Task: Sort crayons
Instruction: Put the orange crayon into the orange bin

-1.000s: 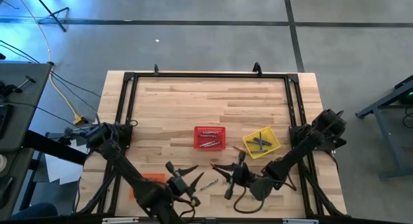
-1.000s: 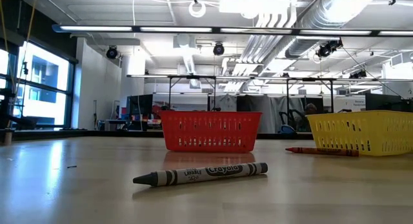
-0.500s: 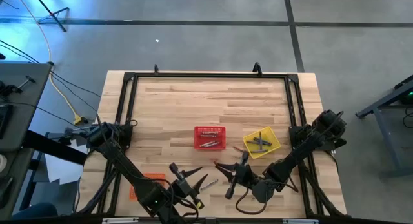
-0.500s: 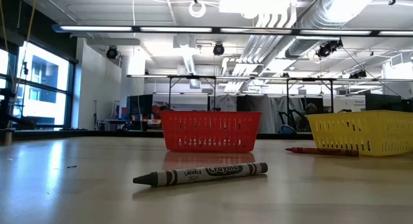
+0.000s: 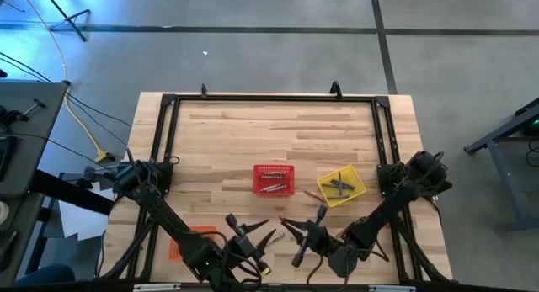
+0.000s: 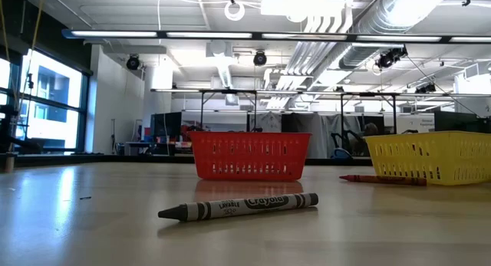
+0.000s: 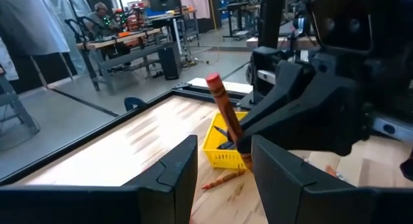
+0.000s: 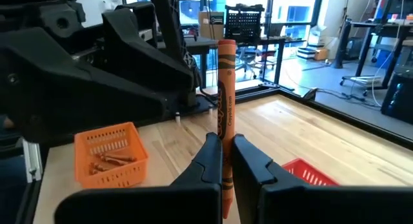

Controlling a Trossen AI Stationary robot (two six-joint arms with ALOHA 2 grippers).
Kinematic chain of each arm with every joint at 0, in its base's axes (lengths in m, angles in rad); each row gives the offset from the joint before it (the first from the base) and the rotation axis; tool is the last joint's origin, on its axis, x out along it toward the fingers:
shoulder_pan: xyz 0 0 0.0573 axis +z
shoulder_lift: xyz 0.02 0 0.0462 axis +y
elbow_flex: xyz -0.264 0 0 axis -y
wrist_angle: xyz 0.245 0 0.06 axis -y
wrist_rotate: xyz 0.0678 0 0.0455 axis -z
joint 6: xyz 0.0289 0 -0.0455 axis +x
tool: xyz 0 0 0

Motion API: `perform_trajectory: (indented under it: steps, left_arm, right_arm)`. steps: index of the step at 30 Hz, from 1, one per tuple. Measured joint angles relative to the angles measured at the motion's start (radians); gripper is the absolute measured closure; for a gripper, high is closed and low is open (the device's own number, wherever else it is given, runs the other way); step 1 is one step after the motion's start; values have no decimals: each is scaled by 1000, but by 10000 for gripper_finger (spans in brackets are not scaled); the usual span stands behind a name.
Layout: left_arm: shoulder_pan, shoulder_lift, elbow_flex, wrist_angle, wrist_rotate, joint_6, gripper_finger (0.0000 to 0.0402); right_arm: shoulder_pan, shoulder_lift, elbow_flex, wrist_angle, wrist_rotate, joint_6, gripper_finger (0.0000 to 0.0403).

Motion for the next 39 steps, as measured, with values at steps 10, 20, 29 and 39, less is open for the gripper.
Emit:
perform_trajectory:
  steps: [10,20,29,39]
  left_arm:
    - [8,0,0,67,23,53,271]
    - [41,0,0,197,126,186,271]
    - [55,0,0,204,203,192,338]
    - [53,0,0,204,220,207,396]
  right_arm:
    - [2,0,0,1,-97,-1,402]
    - [0,0,0,1,-146,-11,402]
    - [1,0,0,1,-154,-35,402]
    - [3,0,0,-1,-154,-39,390]
